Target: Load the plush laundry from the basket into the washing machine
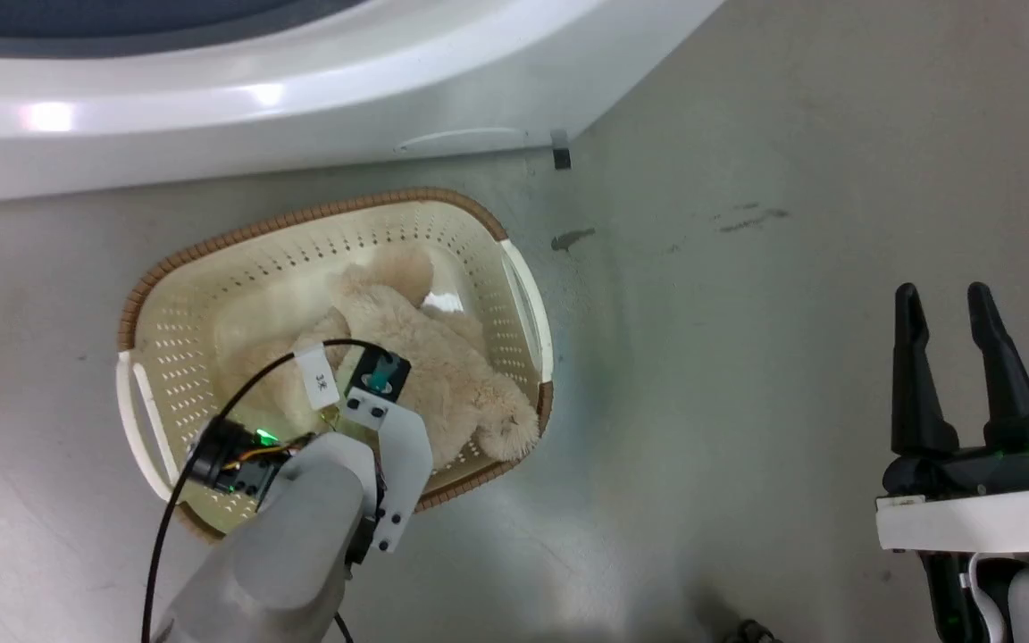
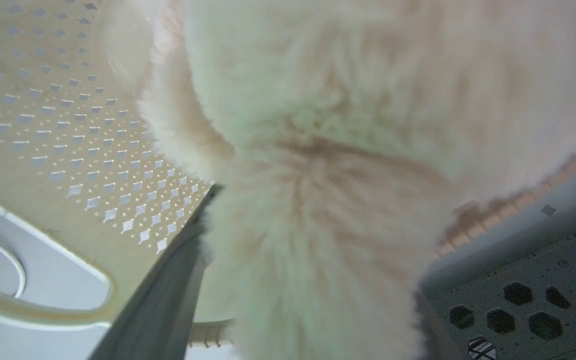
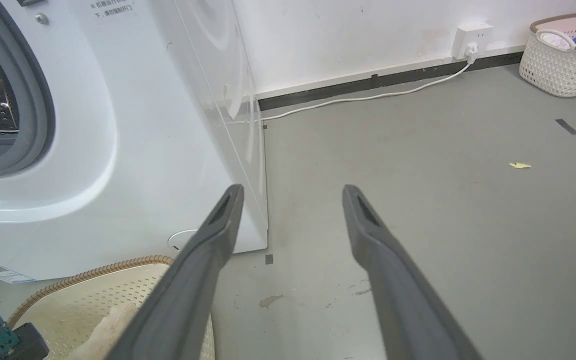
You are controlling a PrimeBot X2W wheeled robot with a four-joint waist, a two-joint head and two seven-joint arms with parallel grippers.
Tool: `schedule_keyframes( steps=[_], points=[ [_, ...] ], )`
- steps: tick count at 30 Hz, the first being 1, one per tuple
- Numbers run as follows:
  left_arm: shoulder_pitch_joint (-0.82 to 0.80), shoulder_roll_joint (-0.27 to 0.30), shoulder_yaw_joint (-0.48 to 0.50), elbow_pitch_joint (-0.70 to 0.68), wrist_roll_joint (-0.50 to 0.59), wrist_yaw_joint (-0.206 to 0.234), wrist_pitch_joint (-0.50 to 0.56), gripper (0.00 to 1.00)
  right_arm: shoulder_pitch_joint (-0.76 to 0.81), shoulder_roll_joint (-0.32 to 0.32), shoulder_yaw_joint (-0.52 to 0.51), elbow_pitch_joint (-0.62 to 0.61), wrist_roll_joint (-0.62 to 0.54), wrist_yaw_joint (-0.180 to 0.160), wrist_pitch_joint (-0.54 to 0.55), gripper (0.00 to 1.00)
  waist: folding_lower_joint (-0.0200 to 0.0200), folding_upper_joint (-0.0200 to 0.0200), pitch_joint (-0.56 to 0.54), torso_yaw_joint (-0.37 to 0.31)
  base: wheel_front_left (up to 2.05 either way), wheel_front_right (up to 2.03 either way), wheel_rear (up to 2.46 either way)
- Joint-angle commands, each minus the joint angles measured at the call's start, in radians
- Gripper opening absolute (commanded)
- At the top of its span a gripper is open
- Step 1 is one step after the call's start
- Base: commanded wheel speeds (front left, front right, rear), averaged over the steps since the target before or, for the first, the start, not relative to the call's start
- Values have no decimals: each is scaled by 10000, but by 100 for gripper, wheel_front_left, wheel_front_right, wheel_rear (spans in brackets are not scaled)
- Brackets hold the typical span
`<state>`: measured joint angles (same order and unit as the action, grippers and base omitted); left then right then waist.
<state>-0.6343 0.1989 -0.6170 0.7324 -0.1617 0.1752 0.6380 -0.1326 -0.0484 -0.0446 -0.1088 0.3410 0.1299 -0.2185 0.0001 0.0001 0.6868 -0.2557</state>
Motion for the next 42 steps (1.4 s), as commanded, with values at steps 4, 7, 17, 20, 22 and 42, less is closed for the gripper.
schedule_keyframes(
  steps=[4,7,17,20,22,42],
  points=[
    [-446,173,-307,177,-200,85,151,0,-318,-16,-67,-120,271,7,-183,100,-1,-1,435,-127,0,0,0],
    [-609,201,-447,239,-373,36,173,0,-389,-17,-119,-132,363,7,-246,100,-1,-1,614,-139,0,0,0],
    [-865,-41,-698,522,-1143,-5,-410,0,-626,-18,-119,-22,497,8,-432,100,-1,-1,390,221,0,0,0],
    [-651,-344,-575,468,-1493,-174,-1140,0,-559,-18,-157,81,334,8,-432,100,-1,-1,-379,649,0,0,0],
    [-610,-403,-564,453,-1554,-227,-1295,0,-529,-18,-172,113,299,8,-433,100,-1,-1,-551,747,0,0,0],
    [995,-1158,238,-850,-3173,-544,-4106,0,546,-18,-537,697,-164,8,-363,100,-1,-1,-3960,2292,0,0,0]
  ],
)
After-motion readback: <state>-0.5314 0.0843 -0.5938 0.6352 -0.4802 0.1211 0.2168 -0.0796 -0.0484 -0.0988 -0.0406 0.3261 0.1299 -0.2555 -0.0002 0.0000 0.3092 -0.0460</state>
